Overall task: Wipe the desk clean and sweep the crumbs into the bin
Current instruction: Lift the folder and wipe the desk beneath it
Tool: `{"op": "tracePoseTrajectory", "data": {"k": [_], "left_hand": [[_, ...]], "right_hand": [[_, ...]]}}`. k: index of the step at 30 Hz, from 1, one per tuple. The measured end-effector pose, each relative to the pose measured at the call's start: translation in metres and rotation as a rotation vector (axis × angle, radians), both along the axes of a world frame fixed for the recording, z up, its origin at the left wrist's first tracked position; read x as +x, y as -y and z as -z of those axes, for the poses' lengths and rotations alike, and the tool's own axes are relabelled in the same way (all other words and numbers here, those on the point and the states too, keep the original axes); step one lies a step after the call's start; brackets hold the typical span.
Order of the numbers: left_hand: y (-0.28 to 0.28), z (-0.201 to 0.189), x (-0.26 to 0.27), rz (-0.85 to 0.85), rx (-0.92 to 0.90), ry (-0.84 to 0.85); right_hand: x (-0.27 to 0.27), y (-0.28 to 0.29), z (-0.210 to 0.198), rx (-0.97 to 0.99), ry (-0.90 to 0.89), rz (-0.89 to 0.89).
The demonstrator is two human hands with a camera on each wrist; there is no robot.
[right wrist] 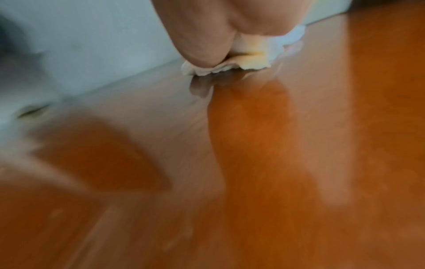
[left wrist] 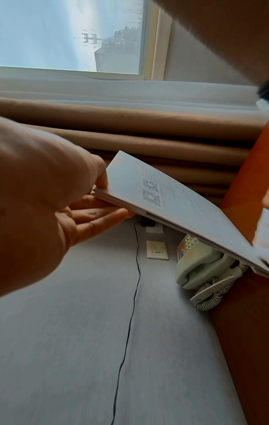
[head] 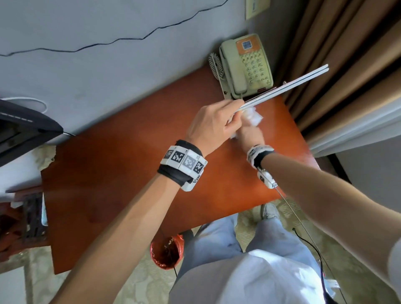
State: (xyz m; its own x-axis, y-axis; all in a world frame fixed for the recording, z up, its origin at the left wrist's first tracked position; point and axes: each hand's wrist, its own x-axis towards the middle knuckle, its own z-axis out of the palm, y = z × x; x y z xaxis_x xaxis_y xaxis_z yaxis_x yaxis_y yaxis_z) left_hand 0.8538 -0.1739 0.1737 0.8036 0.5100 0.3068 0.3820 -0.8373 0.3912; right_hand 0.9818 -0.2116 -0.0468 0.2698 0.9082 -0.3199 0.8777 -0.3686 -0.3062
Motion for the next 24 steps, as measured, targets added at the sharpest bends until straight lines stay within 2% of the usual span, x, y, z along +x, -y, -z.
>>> {"op": "tracePoseTrajectory", "data": {"k": [2, 4, 5, 7, 11, 15, 17, 20, 22, 24], "left_hand": [[0.005, 0.002, -0.001, 0.012, -0.013, -0.02], [0.011, 0.005, -0.004, 0.024, -0.02, -0.047], [0.015, 0.008, -0.007, 0.037, -0.014, -0.056], [0.028, 0.015, -0.013, 0.07, 0.0, -0.062], [0.066, 0.041, -0.022, 0.121, 0.023, -0.097], [0.104, 0.071, -0.03, 0.171, -0.027, -0.291], [0.123, 0.087, -0.034, 0.179, -0.062, -0.389], [0.148, 0.111, -0.039, 0.167, -0.086, -0.54], [0.162, 0.127, -0.042, 0.169, -0.083, -0.581], [0.175, 0.143, -0.046, 0.212, -0.043, -0.629]], "right_hand": [[-0.029, 0.015, 0.01, 0.156, -0.084, -0.196], [-0.041, 0.037, 0.015, 0.145, -0.044, -0.457], [-0.04, 0.052, 0.015, 0.108, -0.045, -0.527], [-0.027, 0.084, 0.019, 0.075, -0.084, -0.516], [0.017, 0.153, 0.025, 0.173, -0.131, -0.308], [0.062, 0.206, 0.016, 0.181, -0.094, -0.135], [0.079, 0.224, 0.004, 0.156, -0.075, 0.023], [0.105, 0.237, -0.003, 0.189, -0.107, 0.27], [0.122, 0.236, -0.005, 0.257, -0.188, 0.466], [0.134, 0.225, -0.008, 0.266, -0.22, 0.577]]}}
